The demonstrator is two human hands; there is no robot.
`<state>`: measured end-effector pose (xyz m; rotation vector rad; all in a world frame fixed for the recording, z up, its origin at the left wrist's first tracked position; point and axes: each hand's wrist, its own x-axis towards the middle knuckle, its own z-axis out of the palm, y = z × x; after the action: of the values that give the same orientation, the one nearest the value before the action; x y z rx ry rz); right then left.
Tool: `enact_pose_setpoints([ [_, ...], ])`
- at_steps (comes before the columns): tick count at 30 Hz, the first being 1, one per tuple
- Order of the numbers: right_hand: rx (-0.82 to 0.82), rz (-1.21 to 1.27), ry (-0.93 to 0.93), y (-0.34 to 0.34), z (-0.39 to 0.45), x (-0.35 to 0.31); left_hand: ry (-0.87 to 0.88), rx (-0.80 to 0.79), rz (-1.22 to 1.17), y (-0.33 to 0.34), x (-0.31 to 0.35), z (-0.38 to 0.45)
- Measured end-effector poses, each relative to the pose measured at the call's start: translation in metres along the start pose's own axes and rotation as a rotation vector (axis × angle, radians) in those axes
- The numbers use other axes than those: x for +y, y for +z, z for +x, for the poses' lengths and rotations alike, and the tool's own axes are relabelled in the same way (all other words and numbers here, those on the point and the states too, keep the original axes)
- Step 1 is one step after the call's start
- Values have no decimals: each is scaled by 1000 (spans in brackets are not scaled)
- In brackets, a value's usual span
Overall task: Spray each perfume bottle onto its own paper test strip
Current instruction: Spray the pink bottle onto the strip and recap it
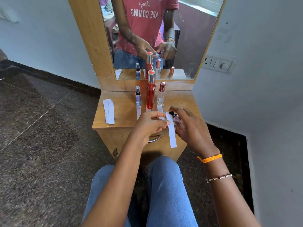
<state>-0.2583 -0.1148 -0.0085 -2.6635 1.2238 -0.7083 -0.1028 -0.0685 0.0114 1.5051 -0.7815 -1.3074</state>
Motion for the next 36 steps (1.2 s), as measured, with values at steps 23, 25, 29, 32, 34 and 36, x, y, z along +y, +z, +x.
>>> enact_pose_setpoints([
  [23,77,138,129,-3,-7,9,26,0,75,4,-4,10],
  [25,98,176,153,-2,-10,10,64,51,146,8,-5,16],
  [29,119,215,198,1,-17,13,170,206,338,21,-8,35],
  [32,117,265,216,5,-21,13,214,309,437,29,-10,46],
  [34,118,293,220,8,-23,12,242,365,493,34,-11,50],
  [36,117,317,232,10,-25,12,277,398,559,38,-13,53],
])
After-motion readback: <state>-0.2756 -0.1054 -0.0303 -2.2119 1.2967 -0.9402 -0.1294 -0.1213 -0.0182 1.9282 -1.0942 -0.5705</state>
